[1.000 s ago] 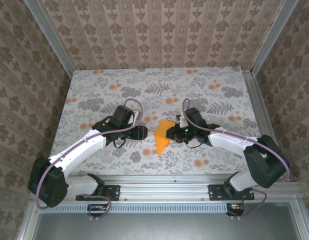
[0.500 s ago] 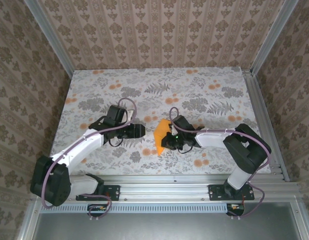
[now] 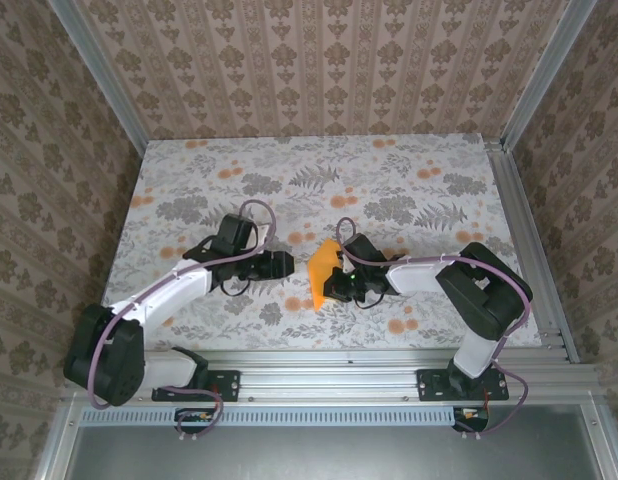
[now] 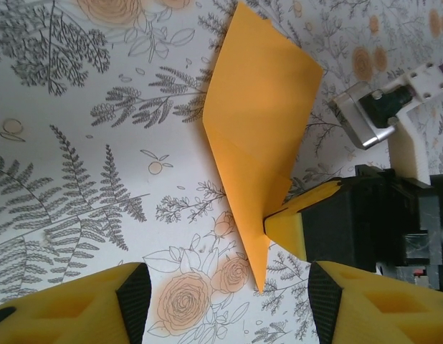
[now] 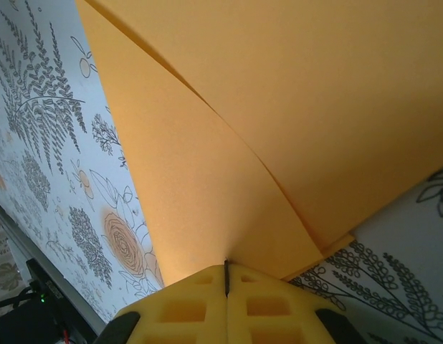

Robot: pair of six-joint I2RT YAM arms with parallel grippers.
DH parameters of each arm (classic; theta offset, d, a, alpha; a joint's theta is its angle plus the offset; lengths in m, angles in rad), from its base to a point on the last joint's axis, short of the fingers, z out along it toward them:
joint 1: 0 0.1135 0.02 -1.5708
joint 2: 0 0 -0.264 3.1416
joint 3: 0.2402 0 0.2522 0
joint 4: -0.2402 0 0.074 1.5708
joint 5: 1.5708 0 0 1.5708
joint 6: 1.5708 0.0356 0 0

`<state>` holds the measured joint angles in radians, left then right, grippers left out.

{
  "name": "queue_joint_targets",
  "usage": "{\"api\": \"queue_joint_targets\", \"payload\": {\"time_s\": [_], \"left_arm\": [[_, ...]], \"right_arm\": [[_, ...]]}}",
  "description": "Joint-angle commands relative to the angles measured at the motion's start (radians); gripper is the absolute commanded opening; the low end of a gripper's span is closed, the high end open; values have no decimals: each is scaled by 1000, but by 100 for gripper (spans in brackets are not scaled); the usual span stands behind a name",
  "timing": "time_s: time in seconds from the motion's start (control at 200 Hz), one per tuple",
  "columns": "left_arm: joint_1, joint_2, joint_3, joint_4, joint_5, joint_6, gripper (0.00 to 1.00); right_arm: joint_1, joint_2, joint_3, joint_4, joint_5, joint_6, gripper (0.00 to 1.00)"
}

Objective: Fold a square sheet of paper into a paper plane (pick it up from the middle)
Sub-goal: Perform the fifth fold on the wing at the bottom-center of the table.

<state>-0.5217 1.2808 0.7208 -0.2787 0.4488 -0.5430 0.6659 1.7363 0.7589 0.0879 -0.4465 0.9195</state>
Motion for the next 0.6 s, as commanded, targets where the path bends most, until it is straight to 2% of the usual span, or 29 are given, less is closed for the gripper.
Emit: {"api": "queue_joint_targets", "payload": {"time_s": [0.0, 0.125, 0.38, 0.595], "left_arm": [[-34, 21, -34, 98, 2, -85, 62], [-67, 36, -88, 225, -61, -192, 62], [-176, 139, -87, 359, -219, -327, 56], [-210, 262, -54, 438, -260, -374, 52]], "right_arm": [[-15, 1, -37, -3, 5, -17, 6], [-25, 0, -61, 16, -4, -19, 4], [-36, -6, -85, 36, -18, -29, 1], [-47, -18, -104, 42, -25, -36, 0]]}}
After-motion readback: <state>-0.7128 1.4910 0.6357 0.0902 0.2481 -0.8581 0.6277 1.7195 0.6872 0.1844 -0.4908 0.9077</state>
